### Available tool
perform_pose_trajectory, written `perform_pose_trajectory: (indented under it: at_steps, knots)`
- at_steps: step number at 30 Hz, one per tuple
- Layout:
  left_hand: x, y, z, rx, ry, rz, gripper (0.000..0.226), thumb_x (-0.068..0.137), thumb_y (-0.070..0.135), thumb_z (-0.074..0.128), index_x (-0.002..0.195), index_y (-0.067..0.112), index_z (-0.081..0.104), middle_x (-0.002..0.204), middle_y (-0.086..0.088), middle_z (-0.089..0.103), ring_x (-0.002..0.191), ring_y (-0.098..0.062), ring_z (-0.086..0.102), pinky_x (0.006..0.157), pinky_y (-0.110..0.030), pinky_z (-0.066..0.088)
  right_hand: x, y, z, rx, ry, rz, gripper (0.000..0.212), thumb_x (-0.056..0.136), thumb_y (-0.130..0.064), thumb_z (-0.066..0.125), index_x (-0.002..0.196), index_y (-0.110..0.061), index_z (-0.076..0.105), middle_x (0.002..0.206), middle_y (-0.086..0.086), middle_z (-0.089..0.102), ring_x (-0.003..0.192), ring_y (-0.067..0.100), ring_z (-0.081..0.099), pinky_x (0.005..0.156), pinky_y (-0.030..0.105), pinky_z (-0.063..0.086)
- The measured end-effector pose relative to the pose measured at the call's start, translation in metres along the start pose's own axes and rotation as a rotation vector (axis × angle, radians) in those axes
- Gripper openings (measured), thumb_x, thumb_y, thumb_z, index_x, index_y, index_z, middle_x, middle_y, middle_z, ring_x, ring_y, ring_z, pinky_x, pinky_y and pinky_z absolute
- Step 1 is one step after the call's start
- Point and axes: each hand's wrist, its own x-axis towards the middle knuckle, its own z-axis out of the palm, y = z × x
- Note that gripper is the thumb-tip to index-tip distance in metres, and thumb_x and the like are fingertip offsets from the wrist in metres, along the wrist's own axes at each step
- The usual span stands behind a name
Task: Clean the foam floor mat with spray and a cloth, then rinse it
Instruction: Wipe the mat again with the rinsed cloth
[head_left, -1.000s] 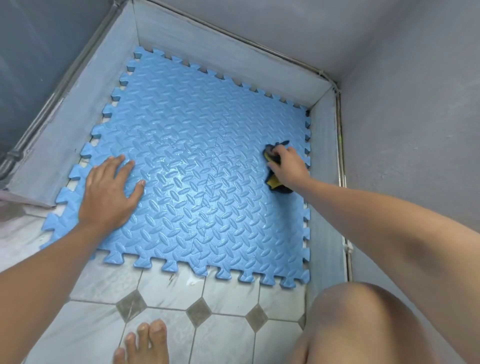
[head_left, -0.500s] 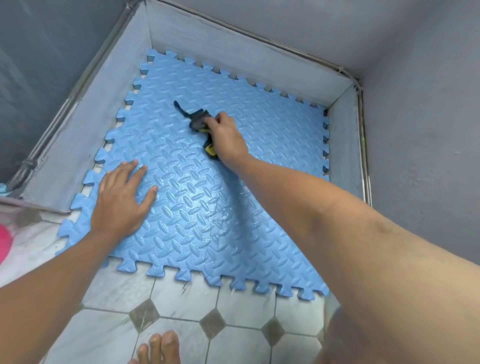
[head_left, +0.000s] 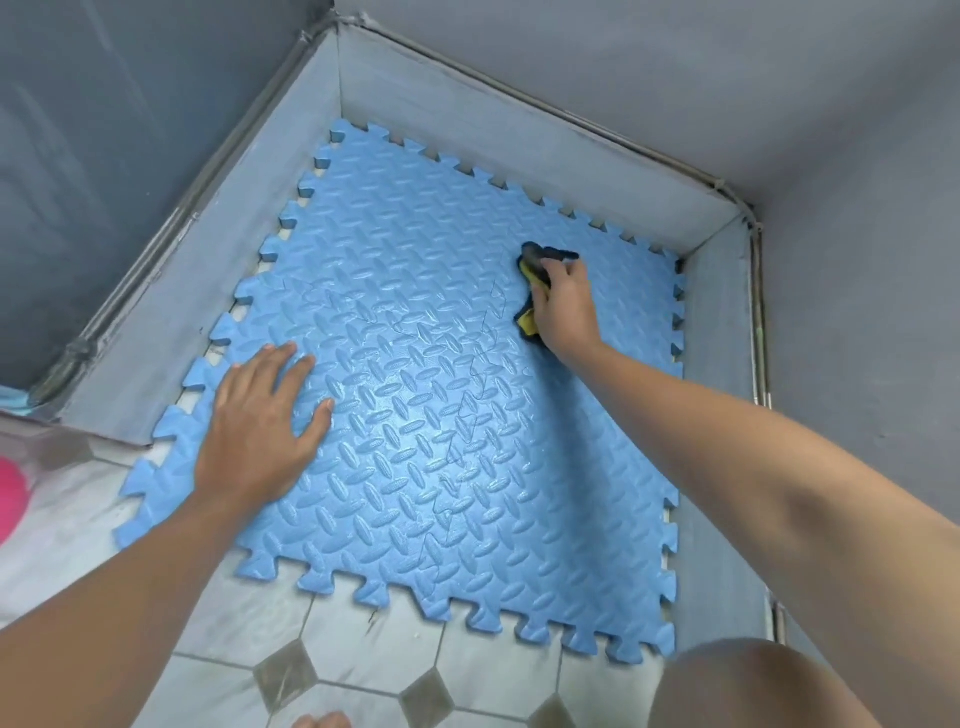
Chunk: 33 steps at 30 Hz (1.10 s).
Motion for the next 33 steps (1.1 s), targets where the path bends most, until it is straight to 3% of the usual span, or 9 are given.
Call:
perform_pose_trajectory:
  at_steps: [6,9,12,18,21,25,28,31,33]
  knots:
    - [-0.001,-0.001,0.002,-0.009,0.013,0.003,0.064,0.098,0.053,0.043,0.148,0.014,0.053,0.157,-0.007,0.047,0.150,-0.028,0.036,0.125,-0.052,0.024,0.052,-0.166,0.083,0.092,-0.158,-0.219,0.057,0.096,-0.029,0.052,0.151,-0.019,0.040,0.141,0.014,0.040,0.131,0.033,0.036,0.107,0.042,0.037]
    - [-0.001,-0.002,0.000,-0.012,0.015,0.008,0.063,0.099,0.052,0.045,0.148,0.014,0.054,0.157,-0.007,0.047,0.149,-0.028,0.036,0.125,-0.052,0.024,0.069,-0.196,0.099,-0.038,-0.222,-0.378,0.062,0.091,-0.017,0.050,0.152,-0.028,0.041,0.143,0.010,0.041,0.130,0.031,0.036,0.102,0.043,0.043]
    - [-0.001,-0.001,-0.002,-0.022,0.004,-0.001,0.063,0.099,0.053,0.046,0.149,0.015,0.053,0.158,-0.006,0.046,0.150,-0.028,0.036,0.125,-0.053,0.023,0.088,-0.177,0.092,-0.092,-0.181,-0.363,0.067,0.084,-0.006,0.050,0.147,-0.028,0.046,0.139,0.009,0.044,0.129,0.030,0.039,0.099,0.043,0.046]
    - [-0.001,0.001,-0.004,-0.028,-0.009,-0.002,0.063,0.099,0.053,0.047,0.149,0.015,0.052,0.159,-0.006,0.046,0.150,-0.028,0.035,0.125,-0.053,0.023,0.111,-0.012,0.022,-0.192,0.001,0.032,0.052,0.094,-0.018,0.044,0.146,-0.023,0.045,0.143,0.018,0.041,0.130,0.037,0.041,0.105,0.041,0.037]
    - [-0.001,0.002,-0.005,-0.017,-0.023,-0.008,0.064,0.099,0.054,0.045,0.151,0.016,0.050,0.160,-0.006,0.044,0.151,-0.027,0.034,0.126,-0.053,0.021,0.087,0.079,-0.024,-0.227,0.133,0.268,0.057,0.090,-0.014,0.051,0.146,-0.023,0.042,0.142,0.021,0.039,0.130,0.042,0.041,0.109,0.045,0.036]
    - [0.000,0.001,-0.005,-0.007,-0.022,0.004,0.064,0.099,0.054,0.045,0.150,0.015,0.051,0.159,-0.006,0.044,0.151,-0.028,0.033,0.126,-0.051,0.021,0.040,0.137,-0.060,-0.230,0.087,0.502,0.065,0.094,-0.008,0.049,0.154,-0.023,0.028,0.153,0.019,0.026,0.140,0.040,0.031,0.114,0.052,0.034]
    - [0.000,-0.001,-0.004,0.004,-0.034,0.006,0.063,0.100,0.055,0.044,0.148,0.014,0.052,0.159,-0.006,0.044,0.151,-0.028,0.033,0.126,-0.051,0.021,0.025,0.121,-0.050,-0.186,0.083,0.419,0.059,0.096,-0.008,0.044,0.153,-0.019,0.032,0.148,0.021,0.030,0.134,0.040,0.035,0.109,0.050,0.039]
    - [0.000,-0.002,-0.004,0.025,-0.060,0.011,0.064,0.102,0.056,0.040,0.149,0.015,0.050,0.161,-0.006,0.041,0.153,-0.028,0.031,0.127,-0.051,0.020,-0.001,0.055,-0.020,-0.098,0.064,0.210,0.052,0.096,-0.011,0.043,0.147,-0.014,0.039,0.133,0.018,0.038,0.118,0.037,0.045,0.098,0.047,0.046]
    - [0.000,-0.001,-0.006,0.031,-0.090,0.016,0.065,0.104,0.057,0.037,0.153,0.016,0.045,0.165,-0.005,0.036,0.156,-0.027,0.025,0.128,-0.050,0.016,-0.028,-0.001,0.000,-0.076,0.010,0.041,0.049,0.096,-0.013,0.045,0.144,-0.017,0.042,0.130,0.016,0.041,0.118,0.035,0.045,0.094,0.047,0.048]
